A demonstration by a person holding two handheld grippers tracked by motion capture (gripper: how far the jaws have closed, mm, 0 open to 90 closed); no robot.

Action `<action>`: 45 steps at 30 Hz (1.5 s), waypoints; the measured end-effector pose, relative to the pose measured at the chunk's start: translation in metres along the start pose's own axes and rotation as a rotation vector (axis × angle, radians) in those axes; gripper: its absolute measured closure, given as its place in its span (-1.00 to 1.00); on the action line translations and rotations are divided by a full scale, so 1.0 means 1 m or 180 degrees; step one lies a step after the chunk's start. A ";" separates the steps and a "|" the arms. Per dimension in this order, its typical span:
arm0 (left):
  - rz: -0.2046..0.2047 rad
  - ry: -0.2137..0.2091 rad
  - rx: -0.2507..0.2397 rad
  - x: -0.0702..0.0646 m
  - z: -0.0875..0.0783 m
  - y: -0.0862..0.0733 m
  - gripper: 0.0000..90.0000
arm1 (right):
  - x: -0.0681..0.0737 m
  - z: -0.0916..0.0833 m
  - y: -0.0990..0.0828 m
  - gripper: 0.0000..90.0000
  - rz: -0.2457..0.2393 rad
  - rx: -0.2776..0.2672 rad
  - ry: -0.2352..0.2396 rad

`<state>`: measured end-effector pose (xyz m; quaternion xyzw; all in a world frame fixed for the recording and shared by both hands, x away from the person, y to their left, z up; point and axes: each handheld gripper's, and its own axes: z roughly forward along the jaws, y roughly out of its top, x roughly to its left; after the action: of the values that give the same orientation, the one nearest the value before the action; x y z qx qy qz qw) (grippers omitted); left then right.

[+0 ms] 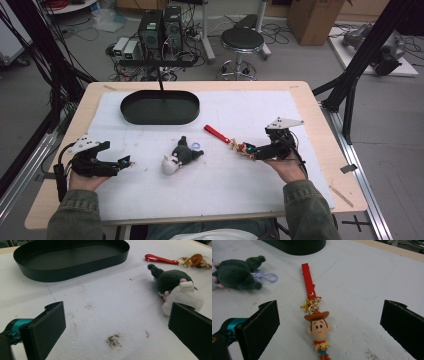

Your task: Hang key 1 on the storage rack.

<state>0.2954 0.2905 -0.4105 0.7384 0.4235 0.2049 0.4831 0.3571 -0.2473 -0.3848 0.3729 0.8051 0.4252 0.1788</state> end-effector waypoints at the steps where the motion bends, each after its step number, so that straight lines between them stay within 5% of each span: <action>1: 0.0000 0.0008 -0.0007 0.000 0.000 0.000 -0.96 | 0.001 0.004 0.002 -0.97 -0.0010 0.0016 0.0011; 27: 0.0007 -0.0023 0.0004 0.000 0.001 0.000 -0.96 | 0.012 0.054 0.049 -0.97 -0.0142 0.0317 0.0280; 45: 0.0007 -0.0079 0.0047 0.000 0.003 0.000 -0.96 | 0.010 0.093 0.067 -0.97 -0.0230 0.0769 0.0501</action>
<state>0.2975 0.2887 -0.4123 0.7449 0.4182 0.1932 0.4826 0.4370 -0.1644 -0.3836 0.3280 0.8748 0.3465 0.0841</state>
